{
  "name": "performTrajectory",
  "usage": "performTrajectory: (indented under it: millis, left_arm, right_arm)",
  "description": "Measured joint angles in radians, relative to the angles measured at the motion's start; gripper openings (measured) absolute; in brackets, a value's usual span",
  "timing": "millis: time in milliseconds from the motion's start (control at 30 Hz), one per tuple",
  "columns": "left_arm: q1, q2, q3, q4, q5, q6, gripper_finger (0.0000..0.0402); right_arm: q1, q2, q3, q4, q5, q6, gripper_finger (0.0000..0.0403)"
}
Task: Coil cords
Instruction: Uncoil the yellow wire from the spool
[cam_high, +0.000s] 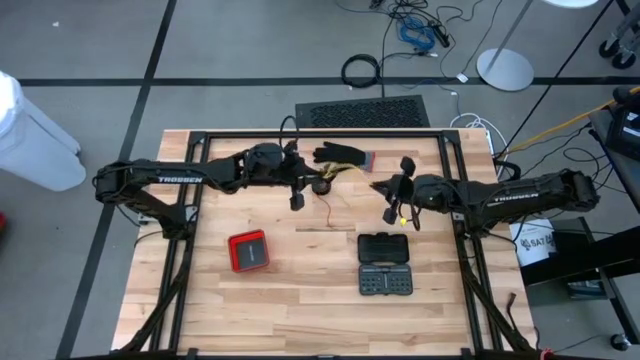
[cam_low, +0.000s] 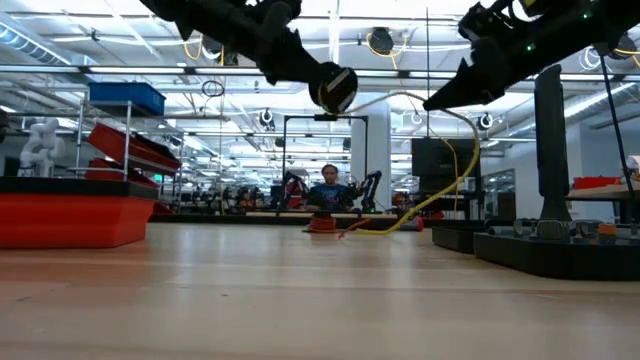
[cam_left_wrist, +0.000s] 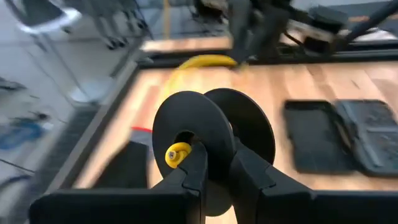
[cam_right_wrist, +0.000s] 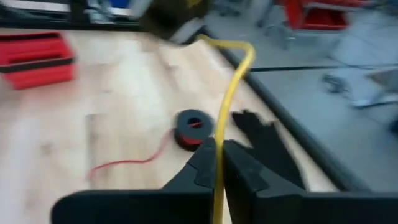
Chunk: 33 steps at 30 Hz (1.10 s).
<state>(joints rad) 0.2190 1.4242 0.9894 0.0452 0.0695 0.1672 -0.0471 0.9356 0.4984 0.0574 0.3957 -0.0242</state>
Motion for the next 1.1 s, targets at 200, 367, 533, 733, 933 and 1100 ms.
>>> performTrajectory:
  millis: [200, 367, 533, 733, 933, 1100]
  left_arm:
    - [-0.032, -0.003, 0.0, 0.136, -0.093, 0.031, 0.0047]
    - [-0.032, -0.004, 0.0, 0.155, -0.072, 0.007, 0.0047]
    - [-0.032, -0.004, 0.0, 0.194, 0.03, -0.072, 0.0047]
    - [-0.032, 0.003, 0.0, 0.245, 0.092, -0.138, 0.0047]
    - [-0.033, 0.034, 0.0, 0.254, 0.11, -0.162, 0.0047]
    - [-0.033, 0.07, 0.0, 0.322, 0.141, -0.188, 0.0047]
  right_arm:
    - [0.033, 0.001, 0.0, 0.041, -0.062, -0.039, 0.0082]
    - [0.081, 0.001, 0.0, 0.153, -0.057, -0.135, 0.0136]
    - [0.087, 0.029, 0.0, 0.28, -0.023, -0.215, 0.014]
    - [0.087, 0.101, 0.0, 0.438, -0.001, -0.311, 0.0131]
    - [0.086, 0.11, 0.0, 0.512, -0.009, -0.329, 0.0159]
    - [0.08, 0.111, 0.0, 0.525, -0.027, -0.314, 0.0175]
